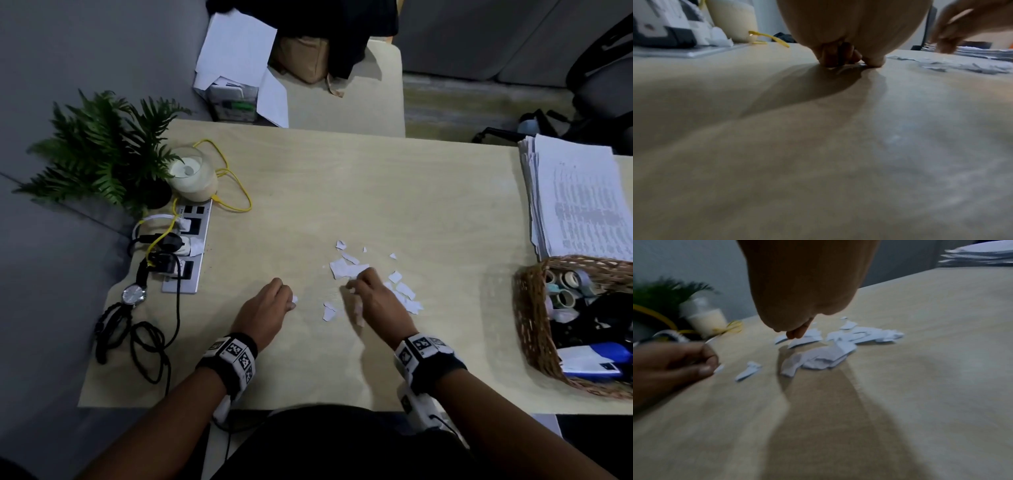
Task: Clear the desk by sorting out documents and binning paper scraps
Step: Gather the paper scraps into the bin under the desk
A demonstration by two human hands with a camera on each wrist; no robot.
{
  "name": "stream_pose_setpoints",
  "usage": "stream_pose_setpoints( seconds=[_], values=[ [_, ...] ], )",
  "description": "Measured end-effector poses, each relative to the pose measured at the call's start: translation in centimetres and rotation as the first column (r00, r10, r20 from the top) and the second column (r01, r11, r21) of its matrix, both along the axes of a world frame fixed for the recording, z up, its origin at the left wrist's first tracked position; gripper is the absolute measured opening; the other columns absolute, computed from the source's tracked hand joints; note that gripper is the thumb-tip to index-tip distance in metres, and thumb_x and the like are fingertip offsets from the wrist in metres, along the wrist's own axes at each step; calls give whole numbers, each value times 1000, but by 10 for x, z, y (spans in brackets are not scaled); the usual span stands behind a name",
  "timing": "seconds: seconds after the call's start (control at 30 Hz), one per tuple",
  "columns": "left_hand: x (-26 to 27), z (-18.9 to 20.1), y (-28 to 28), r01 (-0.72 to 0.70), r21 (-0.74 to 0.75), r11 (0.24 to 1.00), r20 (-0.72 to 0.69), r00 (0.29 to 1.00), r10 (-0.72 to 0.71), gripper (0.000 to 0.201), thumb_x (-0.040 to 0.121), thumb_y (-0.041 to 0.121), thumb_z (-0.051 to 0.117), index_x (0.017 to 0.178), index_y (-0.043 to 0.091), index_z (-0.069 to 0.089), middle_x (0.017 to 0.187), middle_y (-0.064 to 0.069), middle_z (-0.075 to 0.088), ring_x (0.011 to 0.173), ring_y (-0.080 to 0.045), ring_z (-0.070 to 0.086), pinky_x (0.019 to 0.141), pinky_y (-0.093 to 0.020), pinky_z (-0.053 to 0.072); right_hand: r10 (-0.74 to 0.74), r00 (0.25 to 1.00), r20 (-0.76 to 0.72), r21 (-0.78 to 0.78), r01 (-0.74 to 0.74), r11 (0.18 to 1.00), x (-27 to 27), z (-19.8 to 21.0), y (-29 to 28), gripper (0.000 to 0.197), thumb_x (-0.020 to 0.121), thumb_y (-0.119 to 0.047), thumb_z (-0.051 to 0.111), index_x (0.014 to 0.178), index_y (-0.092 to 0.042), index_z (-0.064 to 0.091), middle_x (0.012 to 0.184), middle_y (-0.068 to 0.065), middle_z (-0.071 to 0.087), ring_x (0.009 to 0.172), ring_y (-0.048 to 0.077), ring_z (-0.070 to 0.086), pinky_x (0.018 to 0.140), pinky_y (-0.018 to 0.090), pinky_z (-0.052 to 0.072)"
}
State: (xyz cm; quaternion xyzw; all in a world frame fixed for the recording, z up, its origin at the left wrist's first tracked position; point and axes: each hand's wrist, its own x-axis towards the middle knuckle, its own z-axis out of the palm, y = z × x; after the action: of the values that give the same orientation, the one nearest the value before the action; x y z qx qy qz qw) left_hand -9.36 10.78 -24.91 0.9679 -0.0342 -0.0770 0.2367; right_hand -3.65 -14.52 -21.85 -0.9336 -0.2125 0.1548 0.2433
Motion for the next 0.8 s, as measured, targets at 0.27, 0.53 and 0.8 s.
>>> stream_pose_setpoints(
  seconds=[0.27, 0.53, 0.8],
  values=[
    [8, 10, -1, -103, -116, 988, -151, 985, 85, 9, 90, 29, 62, 84, 26, 55, 97, 12, 50, 80, -9, 58, 68, -31, 46, -26, 966, -256, 98, 53, 994, 7, 10, -1, 36, 73, -3, 39, 96, -12, 65, 89, -1, 62, 81, 17, 58, 75, 33, 49],
    [9, 5, 4, -130, -175, 976, -144, 984, 105, 23, 89, 34, 65, 110, 29, 61, 101, 13, 50, 88, -10, 59, 75, -30, 48, 234, 972, 14, -165, -228, 960, -16, -15, 47, 23, 83, -24, 71, 88, -5, 59, 78, 11, 56, 66, 30, 55, 54, 38, 48],
    [15, 4, 4, -165, -194, 967, -77, 985, 152, 11, 85, 27, 71, 83, 23, 61, 91, 13, 53, 71, -7, 55, 63, -25, 40, 264, 951, 160, -175, -236, 956, -17, -14, 25, 19, 97, -21, 48, 81, -11, 53, 79, 6, 48, 67, 21, 44, 61, 31, 39]
  ],
)
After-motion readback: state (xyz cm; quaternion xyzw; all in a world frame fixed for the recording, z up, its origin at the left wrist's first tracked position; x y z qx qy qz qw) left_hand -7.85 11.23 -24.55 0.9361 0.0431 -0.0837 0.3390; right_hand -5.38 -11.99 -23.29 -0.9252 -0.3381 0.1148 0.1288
